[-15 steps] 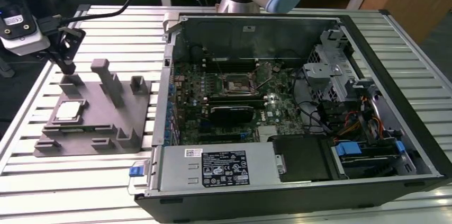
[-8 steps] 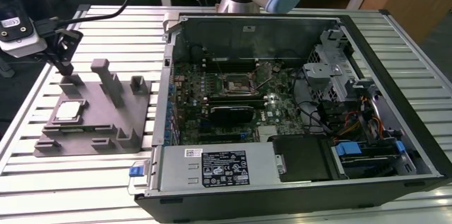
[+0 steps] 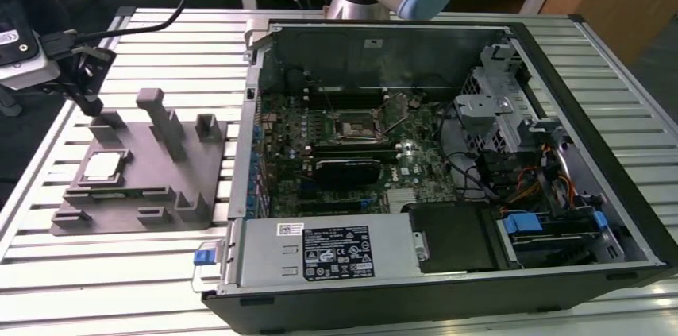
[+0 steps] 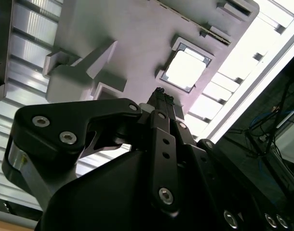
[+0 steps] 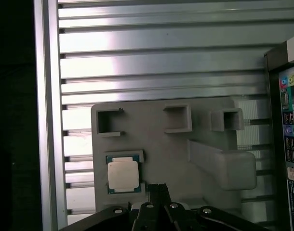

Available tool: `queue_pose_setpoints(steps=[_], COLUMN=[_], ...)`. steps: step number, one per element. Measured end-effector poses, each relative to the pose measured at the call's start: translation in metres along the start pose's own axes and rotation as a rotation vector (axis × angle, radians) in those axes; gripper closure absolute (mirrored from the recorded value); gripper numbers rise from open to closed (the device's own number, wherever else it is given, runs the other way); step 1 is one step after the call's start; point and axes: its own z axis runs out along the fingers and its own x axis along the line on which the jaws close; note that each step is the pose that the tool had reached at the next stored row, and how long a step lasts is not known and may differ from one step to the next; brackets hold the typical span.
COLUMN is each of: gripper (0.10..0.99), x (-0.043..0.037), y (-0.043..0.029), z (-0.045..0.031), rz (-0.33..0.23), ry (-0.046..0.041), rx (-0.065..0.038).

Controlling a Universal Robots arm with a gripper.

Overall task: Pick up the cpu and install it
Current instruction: 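Pick up the cpu and move it towards the insertion slot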

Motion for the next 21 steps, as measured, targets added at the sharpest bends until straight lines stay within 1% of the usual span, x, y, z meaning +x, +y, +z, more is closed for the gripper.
queue_pose_setpoints(steps=[11, 21], gripper=[0.98, 0.98], x=[0.0079, 0.0203], y=[-0.0017, -0.0049], z=[0.0129, 0.0264], rz=[0.0, 0.0], ry=[-0.0001, 0.0], rx=[0.0, 0.0])
